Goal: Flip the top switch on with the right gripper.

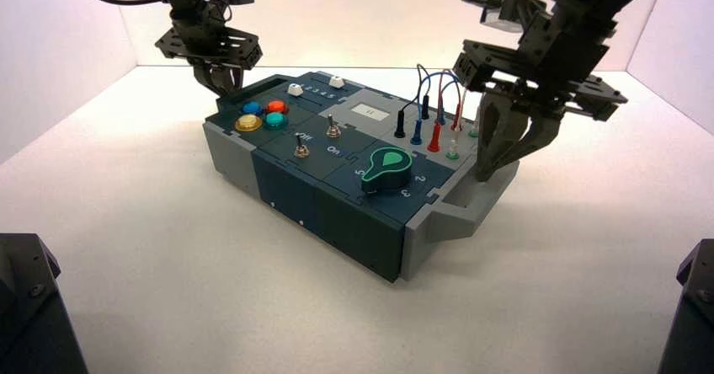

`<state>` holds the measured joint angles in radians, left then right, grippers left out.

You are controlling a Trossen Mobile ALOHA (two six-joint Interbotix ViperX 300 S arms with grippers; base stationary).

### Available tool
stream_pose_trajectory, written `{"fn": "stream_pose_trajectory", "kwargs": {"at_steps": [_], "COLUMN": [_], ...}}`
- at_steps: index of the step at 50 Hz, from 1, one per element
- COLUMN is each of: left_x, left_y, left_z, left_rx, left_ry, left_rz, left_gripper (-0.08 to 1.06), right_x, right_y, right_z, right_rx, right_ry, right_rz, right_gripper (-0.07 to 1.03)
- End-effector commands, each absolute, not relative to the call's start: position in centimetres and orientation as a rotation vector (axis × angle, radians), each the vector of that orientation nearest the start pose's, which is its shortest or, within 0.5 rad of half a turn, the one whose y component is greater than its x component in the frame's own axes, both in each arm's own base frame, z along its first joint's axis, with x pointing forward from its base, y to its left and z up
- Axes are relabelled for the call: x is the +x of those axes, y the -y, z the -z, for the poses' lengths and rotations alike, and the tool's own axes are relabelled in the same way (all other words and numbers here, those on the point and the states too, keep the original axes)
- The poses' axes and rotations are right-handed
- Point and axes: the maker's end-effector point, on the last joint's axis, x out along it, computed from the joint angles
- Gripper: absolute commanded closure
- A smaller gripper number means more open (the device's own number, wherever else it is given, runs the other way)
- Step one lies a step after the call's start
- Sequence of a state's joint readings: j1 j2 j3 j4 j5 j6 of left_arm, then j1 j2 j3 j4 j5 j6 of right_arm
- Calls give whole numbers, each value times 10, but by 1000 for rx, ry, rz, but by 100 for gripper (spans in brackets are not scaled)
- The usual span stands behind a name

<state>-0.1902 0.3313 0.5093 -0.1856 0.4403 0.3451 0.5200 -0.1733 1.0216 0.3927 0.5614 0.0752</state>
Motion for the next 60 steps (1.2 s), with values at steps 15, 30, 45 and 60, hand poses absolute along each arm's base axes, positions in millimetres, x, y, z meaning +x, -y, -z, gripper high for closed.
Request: {"fn": "stream_pose_trajectory", "kwargs": {"at_steps": [15,30,45,60], "left_x": [396,396,395,393], "left_y": [102,102,107,119], "left_z": [-6,-8,-8,-8], "left_rx": [241,241,246,264], "left_ry": [-1233,-1231,-1232,-1228], "left_rz": [372,372,382,407], "left_gripper": [101,101,101,101], "right_x": [206,213,231,259], "right_y": [-154,-150,-146,-137], "right_z": [-39,-21,-10,-22], "right_rx": [91,66,61,78], "right_ry": [-1416,-1444,-1454,-1414], "right_rz": [-315,-284,-250,-226], "right_gripper": [98,98,98,98]}}
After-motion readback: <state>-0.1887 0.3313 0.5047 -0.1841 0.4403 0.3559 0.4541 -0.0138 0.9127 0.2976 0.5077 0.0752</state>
